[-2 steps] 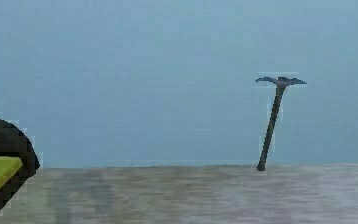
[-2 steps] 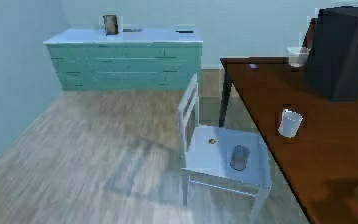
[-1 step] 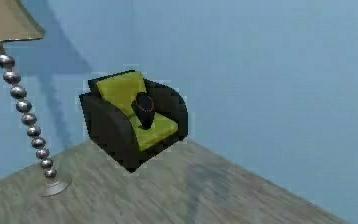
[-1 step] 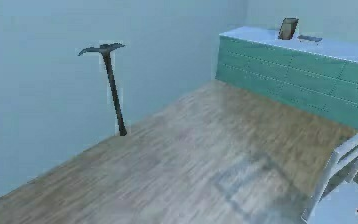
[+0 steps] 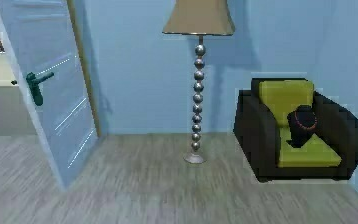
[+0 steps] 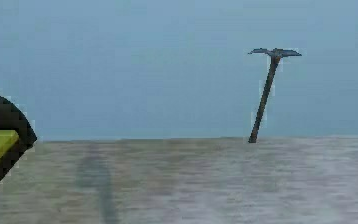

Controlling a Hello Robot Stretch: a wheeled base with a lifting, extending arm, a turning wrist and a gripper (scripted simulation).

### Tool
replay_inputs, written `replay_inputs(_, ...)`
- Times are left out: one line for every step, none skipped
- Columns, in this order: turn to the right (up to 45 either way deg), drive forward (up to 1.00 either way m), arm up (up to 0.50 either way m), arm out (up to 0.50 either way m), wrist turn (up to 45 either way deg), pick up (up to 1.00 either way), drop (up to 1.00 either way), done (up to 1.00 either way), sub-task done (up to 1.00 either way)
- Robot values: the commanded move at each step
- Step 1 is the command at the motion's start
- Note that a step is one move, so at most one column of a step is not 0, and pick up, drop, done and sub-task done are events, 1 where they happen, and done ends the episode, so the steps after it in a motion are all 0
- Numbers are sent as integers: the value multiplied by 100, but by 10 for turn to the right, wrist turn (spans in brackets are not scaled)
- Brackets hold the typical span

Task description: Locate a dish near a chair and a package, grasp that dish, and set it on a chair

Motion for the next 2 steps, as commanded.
replay_inputs(-390, 0, 0, 0, 0, 0, 0, 0, 0)
replay_inputs(0, 35, 0, 0, 0, 0, 0, 0, 0)
